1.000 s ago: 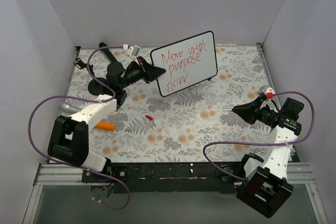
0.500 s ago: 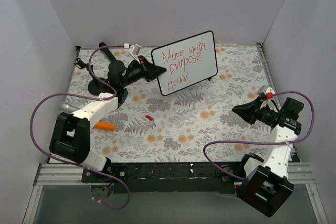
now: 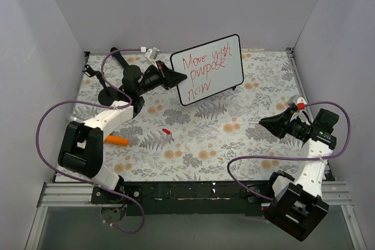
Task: Write a sentence on the whiteboard
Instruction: Place the whiteboard on the whiteboard stand.
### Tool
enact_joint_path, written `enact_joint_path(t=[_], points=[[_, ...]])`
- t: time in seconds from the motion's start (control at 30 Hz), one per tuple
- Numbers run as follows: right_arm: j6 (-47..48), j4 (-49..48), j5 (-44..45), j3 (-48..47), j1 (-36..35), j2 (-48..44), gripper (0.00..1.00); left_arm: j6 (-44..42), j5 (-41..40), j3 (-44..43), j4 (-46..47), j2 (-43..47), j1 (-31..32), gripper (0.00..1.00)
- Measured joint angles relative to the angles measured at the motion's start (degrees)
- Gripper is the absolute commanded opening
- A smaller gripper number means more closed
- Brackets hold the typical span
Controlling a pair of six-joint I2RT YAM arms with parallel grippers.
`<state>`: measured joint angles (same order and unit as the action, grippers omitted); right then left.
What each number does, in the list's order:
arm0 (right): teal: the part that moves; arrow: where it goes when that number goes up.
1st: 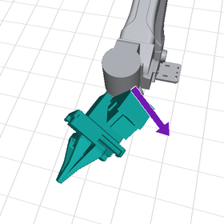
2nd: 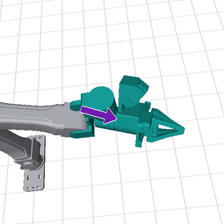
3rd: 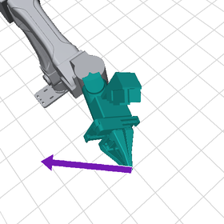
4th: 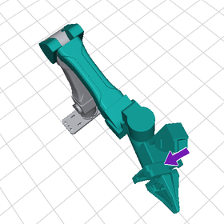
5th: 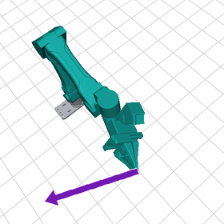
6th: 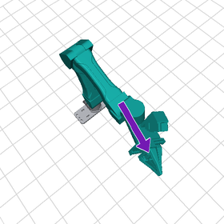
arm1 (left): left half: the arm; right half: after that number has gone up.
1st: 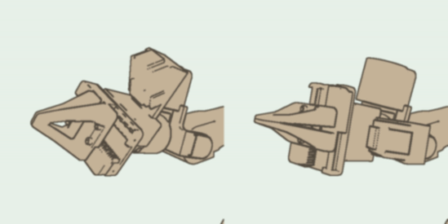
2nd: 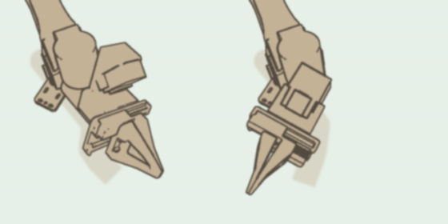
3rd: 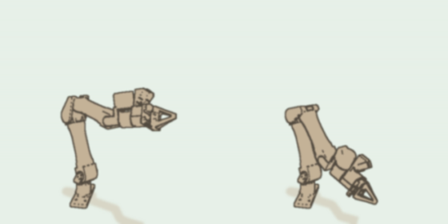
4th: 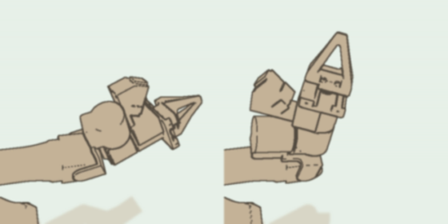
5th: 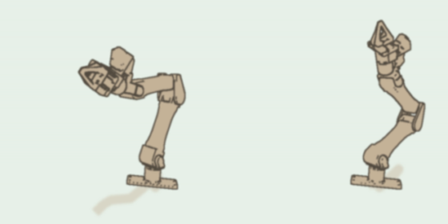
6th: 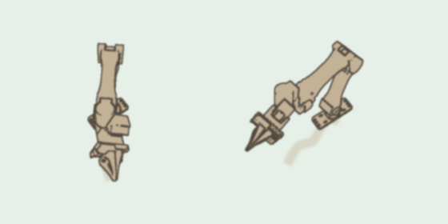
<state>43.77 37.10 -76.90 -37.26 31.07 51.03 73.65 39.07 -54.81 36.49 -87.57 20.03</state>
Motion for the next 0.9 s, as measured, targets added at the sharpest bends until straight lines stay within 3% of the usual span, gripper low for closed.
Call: enact_joint_path(t=[0.43, 0.9], points=[[0.2, 0.0, 0.0, 0.0, 0.0, 0.2, 0.01, -0.4, 0.8, -6.9, 0.1, -7.3, 0.0, 0.0], [1.6, 0.4, 0.1, 0.0, 0.0, 1.9, 0.01, -1.9, 4.3, -28.8, 1.9, -31.7, -1.7, 0.0]])
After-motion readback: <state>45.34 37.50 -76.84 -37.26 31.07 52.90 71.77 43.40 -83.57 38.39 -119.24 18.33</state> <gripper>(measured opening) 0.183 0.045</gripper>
